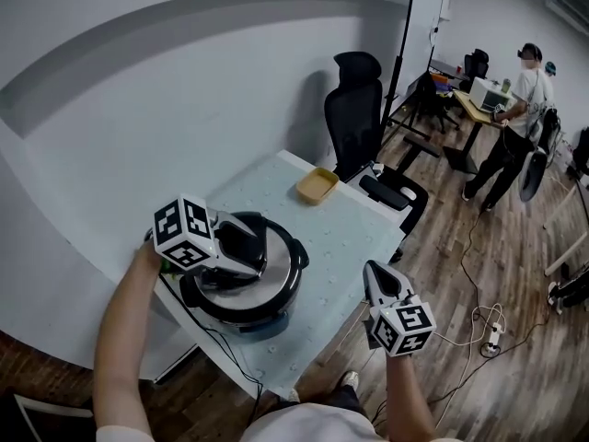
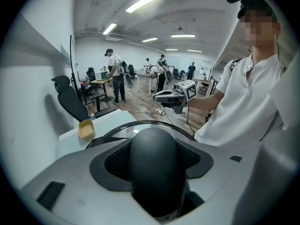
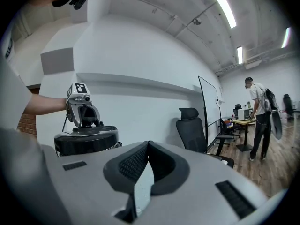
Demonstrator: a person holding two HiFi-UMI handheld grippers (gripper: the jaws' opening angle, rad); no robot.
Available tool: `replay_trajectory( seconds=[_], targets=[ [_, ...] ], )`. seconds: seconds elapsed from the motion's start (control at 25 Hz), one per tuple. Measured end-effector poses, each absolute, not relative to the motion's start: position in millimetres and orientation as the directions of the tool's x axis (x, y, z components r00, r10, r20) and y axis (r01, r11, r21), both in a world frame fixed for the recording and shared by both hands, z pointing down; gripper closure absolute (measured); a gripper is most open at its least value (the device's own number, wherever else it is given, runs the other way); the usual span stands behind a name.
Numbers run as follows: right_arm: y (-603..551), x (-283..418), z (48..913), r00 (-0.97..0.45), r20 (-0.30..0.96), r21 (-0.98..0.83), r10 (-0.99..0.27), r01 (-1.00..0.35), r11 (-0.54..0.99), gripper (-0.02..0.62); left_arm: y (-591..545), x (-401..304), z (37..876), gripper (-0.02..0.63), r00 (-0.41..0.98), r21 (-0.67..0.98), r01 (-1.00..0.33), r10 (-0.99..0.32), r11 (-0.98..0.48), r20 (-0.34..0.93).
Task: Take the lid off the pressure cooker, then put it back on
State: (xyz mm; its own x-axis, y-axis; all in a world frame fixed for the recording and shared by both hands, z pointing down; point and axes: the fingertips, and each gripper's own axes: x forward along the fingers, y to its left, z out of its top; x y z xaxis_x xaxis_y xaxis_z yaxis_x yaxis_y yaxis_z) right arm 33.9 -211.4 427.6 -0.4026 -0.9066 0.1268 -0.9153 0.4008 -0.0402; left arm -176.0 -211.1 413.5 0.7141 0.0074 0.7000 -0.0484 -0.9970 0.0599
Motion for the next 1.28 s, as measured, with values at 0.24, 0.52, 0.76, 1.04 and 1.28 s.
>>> replay_trajectory(
  seconds=[0.24, 0.52, 0.76, 1.04, 1.28],
  targets=[
    [-207, 21, 434, -0.4, 0.148, -0.028, -0.904, -0.916, 0.401, 0.595, -215, -181, 425, 0.331, 0.697, 0.06, 0.012, 0.052, -0.998, 0.715],
    [-207, 19, 437, -0.389, 0.163, -0.024, -0.907, -0.92, 0.391, 0.595, -219, -184, 432, 0.331, 0.693, 0.078, 0.048, 0.089, -0.996, 0.715],
    [-206, 19, 441, -0.381, 0.179, -0.019, -0.907, -0.923, 0.384, 0.595, -220, -183, 442, 0.33, 0.715, 0.084, 0.051, 0.095, -0.995, 0.692],
    [-207, 18, 445, -0.377, 0.19, -0.012, -0.906, -0.924, 0.382, 0.595, -218, -180, 449, 0.331, 0.723, 0.084, 0.068, 0.107, -0.994, 0.683],
    [-208, 12, 448, -0.391, 0.194, -0.016, -0.9, -0.918, 0.396, 0.595, -220, -179, 449, 0.33, 0.726, 0.084, 0.064, 0.104, -0.994, 0.68]
  ],
)
